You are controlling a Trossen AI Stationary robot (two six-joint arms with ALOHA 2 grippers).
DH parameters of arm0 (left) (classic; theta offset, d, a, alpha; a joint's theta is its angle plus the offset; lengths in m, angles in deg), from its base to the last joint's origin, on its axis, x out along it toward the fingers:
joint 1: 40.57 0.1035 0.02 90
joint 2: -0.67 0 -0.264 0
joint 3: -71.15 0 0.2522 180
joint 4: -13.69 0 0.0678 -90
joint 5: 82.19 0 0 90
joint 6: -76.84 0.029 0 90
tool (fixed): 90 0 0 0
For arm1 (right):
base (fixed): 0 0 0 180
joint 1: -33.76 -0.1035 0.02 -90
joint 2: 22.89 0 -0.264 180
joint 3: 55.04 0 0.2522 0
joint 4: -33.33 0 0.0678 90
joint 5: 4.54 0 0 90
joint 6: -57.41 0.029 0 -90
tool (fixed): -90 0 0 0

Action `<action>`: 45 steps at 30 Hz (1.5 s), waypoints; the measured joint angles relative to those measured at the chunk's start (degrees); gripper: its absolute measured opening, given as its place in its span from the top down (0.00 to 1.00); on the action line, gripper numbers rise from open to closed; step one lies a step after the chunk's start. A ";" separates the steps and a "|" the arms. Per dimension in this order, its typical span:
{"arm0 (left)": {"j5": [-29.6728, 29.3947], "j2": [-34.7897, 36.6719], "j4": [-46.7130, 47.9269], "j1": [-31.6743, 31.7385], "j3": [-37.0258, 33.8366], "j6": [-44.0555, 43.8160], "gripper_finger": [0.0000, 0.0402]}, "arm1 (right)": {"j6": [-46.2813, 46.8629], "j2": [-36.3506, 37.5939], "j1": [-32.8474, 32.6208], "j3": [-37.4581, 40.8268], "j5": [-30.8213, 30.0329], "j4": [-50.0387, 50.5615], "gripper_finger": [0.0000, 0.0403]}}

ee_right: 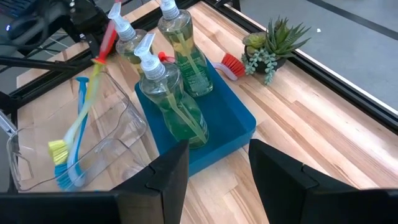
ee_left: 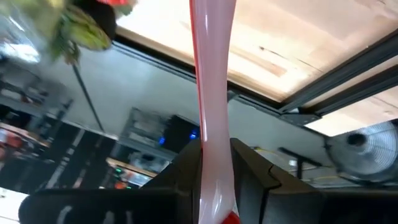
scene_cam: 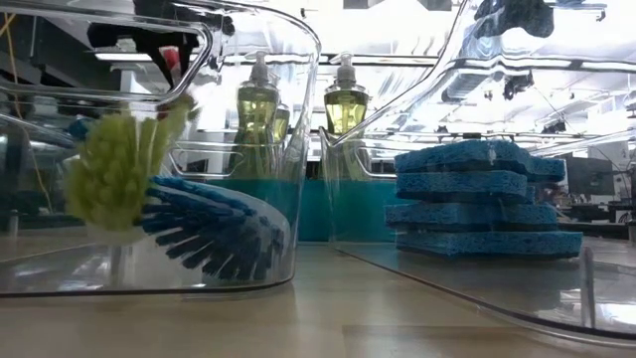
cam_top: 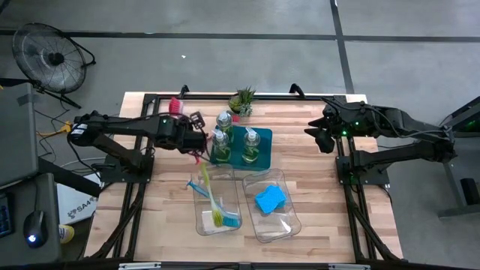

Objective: Pick & Place Kitchen Sink Supplies
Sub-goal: Put the red dish brush into the left transparent bin

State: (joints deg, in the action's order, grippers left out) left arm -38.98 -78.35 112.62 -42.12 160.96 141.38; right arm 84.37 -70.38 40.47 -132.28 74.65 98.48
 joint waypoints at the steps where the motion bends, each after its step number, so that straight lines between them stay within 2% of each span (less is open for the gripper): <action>1: 0.02 0.00 0.18 -0.95 0.00 0.06 0.86 | 0.00 0.00 0.01 0.00 0.00 -0.01 0.60; 10: -0.25 0.00 4.32 -9.13 0.00 0.17 0.86 | 0.17 0.00 -0.01 0.00 0.02 -0.01 0.60; 12: -2.43 0.00 4.81 -9.98 0.00 -0.49 0.86 | 0.18 0.00 0.01 0.00 0.02 0.01 0.60; 18: -13.87 0.00 4.88 -8.70 0.00 -3.91 0.86 | 0.20 -0.04 0.02 0.00 0.04 -0.01 0.60; 24: -20.03 0.08 4.91 -5.19 0.20 -3.43 0.86 | 1.42 -0.04 0.00 0.00 0.08 0.00 0.60; 28: -20.04 1.55 5.00 -2.50 4.97 -4.40 0.86 | 1.70 -0.04 0.00 0.00 0.87 0.01 0.60; 33: -13.01 2.70 4.92 0.39 16.45 -9.84 0.86 | 1.63 -0.04 -0.01 0.00 0.56 0.01 0.60; 36: -5.78 2.71 3.84 1.53 24.11 -13.68 0.86 | 0.84 -0.04 0.02 0.00 -0.30 -0.12 0.60; 41: 6.25 2.71 -6.56 1.93 31.61 -15.96 0.86 | -2.99 -0.16 0.01 0.00 -0.92 -2.74 0.60; 45: 12.30 2.71 -16.84 1.91 32.50 -16.86 0.86 | -6.30 -0.20 0.02 0.00 -0.61 -6.91 0.60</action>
State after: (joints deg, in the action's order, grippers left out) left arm -26.68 -75.65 95.78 -40.21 193.46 124.52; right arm 78.06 -70.57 40.48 -132.28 74.03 91.57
